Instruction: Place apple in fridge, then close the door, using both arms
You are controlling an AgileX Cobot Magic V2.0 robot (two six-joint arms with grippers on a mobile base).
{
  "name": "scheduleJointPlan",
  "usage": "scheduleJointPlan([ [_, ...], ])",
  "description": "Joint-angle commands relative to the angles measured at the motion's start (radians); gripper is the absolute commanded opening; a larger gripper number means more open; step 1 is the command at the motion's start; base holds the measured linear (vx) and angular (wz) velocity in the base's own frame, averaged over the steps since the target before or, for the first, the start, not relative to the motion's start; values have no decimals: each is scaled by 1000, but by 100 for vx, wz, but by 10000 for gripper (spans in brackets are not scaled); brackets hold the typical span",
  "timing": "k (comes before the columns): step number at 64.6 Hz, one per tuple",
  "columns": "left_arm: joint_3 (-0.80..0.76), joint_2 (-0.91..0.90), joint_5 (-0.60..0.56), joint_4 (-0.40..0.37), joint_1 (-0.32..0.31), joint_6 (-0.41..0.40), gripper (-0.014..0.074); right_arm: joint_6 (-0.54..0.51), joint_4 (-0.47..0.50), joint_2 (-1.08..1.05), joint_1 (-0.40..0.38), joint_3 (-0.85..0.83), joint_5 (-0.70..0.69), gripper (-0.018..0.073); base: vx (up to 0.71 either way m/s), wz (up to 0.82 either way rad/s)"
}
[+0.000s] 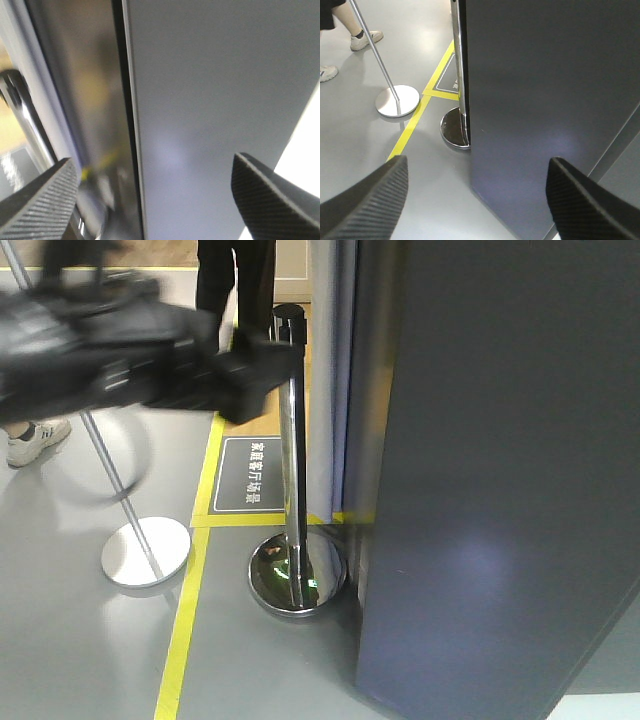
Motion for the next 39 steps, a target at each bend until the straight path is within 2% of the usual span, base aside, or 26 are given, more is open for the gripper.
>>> scheduleJointPlan([
  [1,55,-102,-88,-6,0,-10,594,-5,-12,12,-4,-21,-64,544,0,0],
  [13,152,-187,-116,-5,0,-10,594,-5,-12,12,-4,-21,-64,544,0,0],
  [39,158,-188,-97,-4,0,-9,594,-5,-13,12,-4,-21,-83,544,0,0],
])
